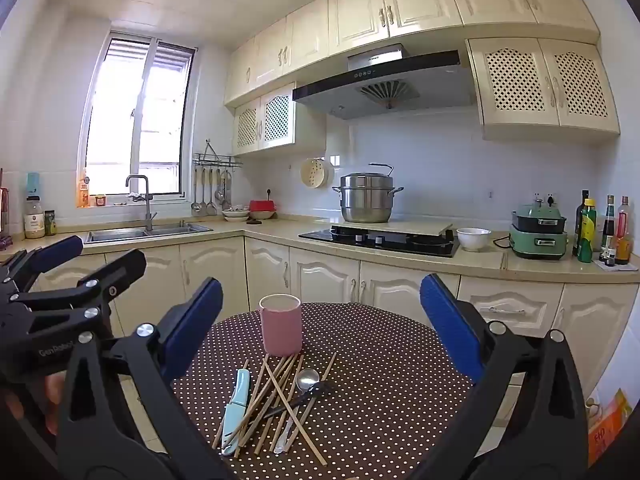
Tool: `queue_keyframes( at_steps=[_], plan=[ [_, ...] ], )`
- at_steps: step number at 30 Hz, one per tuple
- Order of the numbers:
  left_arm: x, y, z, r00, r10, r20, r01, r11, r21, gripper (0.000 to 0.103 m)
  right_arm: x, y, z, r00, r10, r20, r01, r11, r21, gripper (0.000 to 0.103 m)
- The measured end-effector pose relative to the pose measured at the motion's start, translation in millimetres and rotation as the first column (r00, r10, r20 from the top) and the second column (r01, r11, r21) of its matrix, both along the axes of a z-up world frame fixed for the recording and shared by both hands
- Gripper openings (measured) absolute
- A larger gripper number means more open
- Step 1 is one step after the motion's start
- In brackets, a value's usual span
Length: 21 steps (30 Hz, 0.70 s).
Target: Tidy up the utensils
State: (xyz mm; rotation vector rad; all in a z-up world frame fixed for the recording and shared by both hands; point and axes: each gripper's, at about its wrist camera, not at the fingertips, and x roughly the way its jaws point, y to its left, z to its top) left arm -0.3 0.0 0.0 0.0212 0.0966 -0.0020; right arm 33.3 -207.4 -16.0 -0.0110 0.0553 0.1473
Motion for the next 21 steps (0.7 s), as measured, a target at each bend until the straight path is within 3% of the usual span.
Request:
queue_keyframes(
  at_steps=[21],
  plan=[
    [2.7,-0.7,-0.1,1.0,0.001,0.0,-0.001,1.0,0.0,0.098,-2.0,1.4,-2.9,1.0,0.002,0.001,-0.002,1.0,0.003,0.097]
  ],
)
